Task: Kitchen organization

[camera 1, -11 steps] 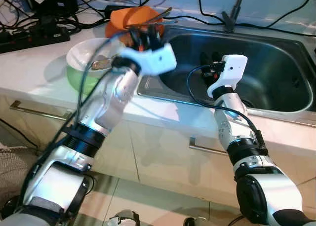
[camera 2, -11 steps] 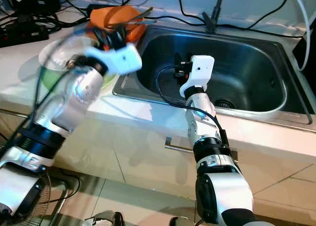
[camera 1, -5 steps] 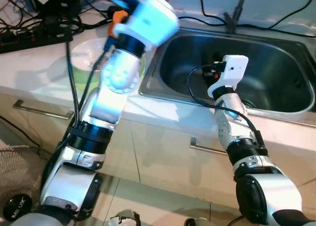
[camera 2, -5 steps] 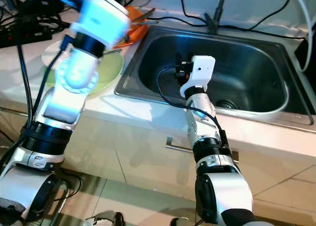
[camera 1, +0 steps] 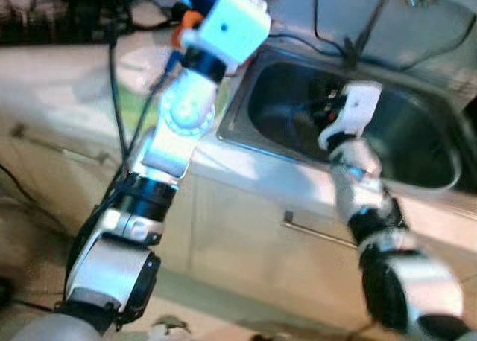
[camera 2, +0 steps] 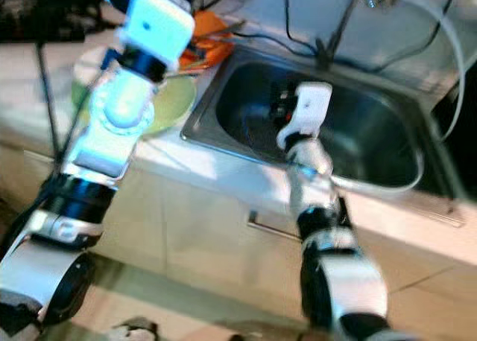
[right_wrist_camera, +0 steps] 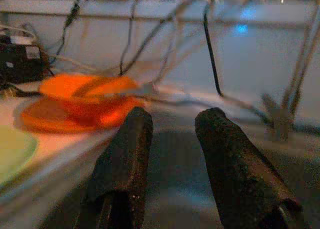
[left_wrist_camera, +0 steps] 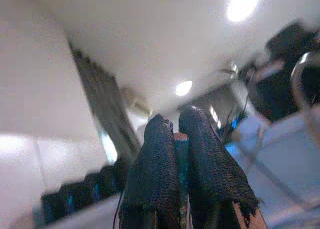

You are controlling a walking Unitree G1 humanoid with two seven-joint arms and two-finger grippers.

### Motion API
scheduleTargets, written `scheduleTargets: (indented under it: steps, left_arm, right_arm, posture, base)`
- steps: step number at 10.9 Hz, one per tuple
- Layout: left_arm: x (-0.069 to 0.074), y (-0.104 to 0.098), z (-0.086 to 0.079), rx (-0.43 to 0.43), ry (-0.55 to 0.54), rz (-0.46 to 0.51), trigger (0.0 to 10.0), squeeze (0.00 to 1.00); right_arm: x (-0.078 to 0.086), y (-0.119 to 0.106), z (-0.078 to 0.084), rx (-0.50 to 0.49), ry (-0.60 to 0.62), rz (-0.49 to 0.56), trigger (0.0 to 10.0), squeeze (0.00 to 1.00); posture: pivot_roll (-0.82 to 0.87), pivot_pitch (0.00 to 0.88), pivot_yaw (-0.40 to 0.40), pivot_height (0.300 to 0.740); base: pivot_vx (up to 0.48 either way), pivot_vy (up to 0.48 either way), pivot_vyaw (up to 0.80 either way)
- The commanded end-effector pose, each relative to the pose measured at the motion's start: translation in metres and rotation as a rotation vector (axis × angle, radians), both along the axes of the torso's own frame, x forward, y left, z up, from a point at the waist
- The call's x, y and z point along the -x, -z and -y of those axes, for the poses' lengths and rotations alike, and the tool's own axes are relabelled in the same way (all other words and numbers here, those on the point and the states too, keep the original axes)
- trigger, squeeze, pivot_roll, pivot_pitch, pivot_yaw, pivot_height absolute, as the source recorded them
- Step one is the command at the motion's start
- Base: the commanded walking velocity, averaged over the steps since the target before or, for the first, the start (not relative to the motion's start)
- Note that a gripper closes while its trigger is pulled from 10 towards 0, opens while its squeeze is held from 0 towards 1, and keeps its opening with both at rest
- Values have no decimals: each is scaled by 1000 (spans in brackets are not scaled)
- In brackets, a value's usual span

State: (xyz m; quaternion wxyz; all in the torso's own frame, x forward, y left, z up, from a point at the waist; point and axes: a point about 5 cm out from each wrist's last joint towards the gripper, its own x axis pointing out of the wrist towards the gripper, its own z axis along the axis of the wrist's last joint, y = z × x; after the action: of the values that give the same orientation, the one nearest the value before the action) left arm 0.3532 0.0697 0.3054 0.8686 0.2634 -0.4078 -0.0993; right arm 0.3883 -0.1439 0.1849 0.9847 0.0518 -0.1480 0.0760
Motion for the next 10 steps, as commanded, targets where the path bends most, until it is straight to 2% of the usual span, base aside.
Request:
scheduleTargets:
  steps: [1,2,4,7,10]
  left_arm:
    - [-2,2,12,-27,10,3,10000,0]
    - [-2,1,14,-32,17,5,10000,0]
    - [-2,3,22,-76,45,11,10000,0]
    - [2,-1,27,-70,78,41,10000,0]
    - [3,-9,21,-44,119,66,10000,0]
  right_arm:
    - [-5,-9,10,-8,20,4,10000,0]
    - [-6,-15,7,-17,13,19,10000,0]
    - [-6,-10,-1,-26,-1,5,10000,0]
    - [-5,-13,-6,-14,-11,37,10000,0]
    - [-1,-11,-14,-17,-32,57,10000,0]
  posture:
    - [355,0,-233,740]
    - [362,0,-225,740]
    - [318,0,-177,740]
    - [196,0,-118,740]
    - [157,0,-83,740]
  base:
    - [0,0,0]
    - [0,0,0]
    - [0,0,0]
    - [0,0,0]
    - [0,0,0]
